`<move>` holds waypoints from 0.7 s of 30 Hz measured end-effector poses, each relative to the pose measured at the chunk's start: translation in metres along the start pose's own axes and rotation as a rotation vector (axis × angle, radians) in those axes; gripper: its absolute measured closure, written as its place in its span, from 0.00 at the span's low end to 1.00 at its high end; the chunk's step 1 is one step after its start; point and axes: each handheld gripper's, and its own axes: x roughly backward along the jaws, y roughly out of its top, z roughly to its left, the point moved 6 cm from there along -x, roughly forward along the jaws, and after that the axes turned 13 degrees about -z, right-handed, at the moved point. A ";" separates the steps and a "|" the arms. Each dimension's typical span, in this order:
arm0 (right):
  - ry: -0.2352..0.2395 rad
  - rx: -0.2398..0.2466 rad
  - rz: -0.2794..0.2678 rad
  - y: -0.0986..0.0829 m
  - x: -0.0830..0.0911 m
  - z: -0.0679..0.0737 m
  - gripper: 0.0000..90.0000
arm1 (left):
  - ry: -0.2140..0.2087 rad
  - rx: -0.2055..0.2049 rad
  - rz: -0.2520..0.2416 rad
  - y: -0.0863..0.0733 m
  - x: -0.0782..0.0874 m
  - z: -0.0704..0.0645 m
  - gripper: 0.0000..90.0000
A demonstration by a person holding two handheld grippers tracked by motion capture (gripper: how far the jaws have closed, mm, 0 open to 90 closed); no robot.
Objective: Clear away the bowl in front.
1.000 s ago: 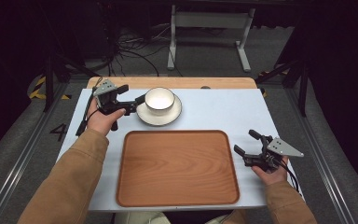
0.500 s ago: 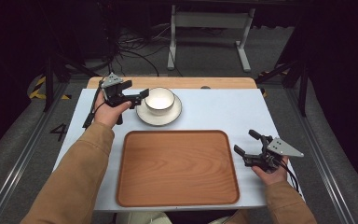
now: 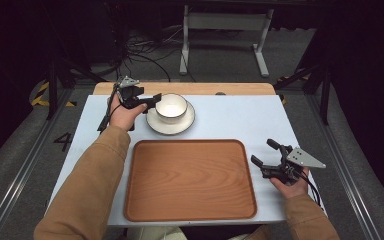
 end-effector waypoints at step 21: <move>-0.004 -0.003 -0.004 0.000 0.001 0.000 0.12 | 0.047 0.061 0.158 -0.029 -0.027 0.006 0.28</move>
